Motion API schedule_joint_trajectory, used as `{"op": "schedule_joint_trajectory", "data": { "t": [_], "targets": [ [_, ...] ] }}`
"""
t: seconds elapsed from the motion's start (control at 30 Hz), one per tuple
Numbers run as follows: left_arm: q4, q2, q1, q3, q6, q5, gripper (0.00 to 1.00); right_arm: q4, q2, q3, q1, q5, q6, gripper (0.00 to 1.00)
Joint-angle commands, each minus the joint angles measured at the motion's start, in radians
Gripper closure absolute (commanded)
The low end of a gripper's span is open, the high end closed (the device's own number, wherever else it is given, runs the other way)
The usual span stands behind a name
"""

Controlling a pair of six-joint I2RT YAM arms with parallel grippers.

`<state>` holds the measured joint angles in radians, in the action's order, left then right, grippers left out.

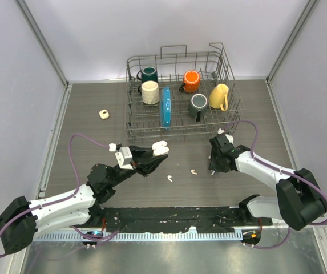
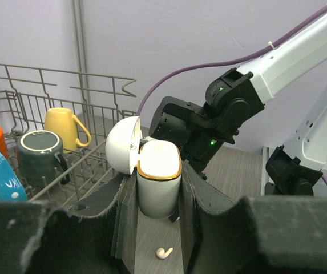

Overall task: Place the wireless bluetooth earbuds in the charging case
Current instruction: Pick up the earbud from the center of the board.

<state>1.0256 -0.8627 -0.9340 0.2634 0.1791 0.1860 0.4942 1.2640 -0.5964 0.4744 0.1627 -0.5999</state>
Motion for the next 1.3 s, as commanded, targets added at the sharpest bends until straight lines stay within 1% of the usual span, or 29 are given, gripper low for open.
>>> {"op": "schedule_joint_trajectory", "data": {
  "t": [0.0,0.07,0.17,0.57,0.6,0.63,0.83,1.0,1.27],
  "targets": [
    [0.033,0.01,-0.002,0.039,-0.003,0.003,1.0,-0.014,0.005,-0.022,0.009,0.017,-0.001,0.64],
    [0.033,0.01,-0.003,0.039,-0.001,0.004,1.0,-0.013,0.003,-0.022,0.01,0.017,-0.003,0.64],
    [0.031,0.008,-0.002,0.039,0.0,0.004,1.0,-0.013,0.002,-0.022,0.012,0.017,-0.001,0.69],
    [0.031,0.007,-0.003,0.04,0.0,0.004,1.0,-0.009,0.003,-0.023,0.015,0.023,0.0,0.69],
    [0.031,0.007,-0.002,0.04,0.002,0.004,1.0,-0.011,0.005,-0.025,0.013,0.023,0.002,0.68],
    [0.031,0.008,-0.002,0.042,0.0,0.004,1.0,-0.011,0.006,-0.025,0.015,0.023,0.002,0.65],
    [0.031,0.001,-0.002,0.043,0.002,0.006,1.0,-0.011,0.015,-0.028,0.015,0.029,0.0,0.59],
    [0.033,-0.001,-0.002,0.043,0.003,0.007,1.0,-0.009,0.023,-0.031,0.017,0.035,-0.001,0.6],
    [0.033,0.004,-0.002,0.04,0.003,0.006,1.0,-0.008,0.023,-0.032,0.017,0.038,0.0,0.66]
  ]
}}
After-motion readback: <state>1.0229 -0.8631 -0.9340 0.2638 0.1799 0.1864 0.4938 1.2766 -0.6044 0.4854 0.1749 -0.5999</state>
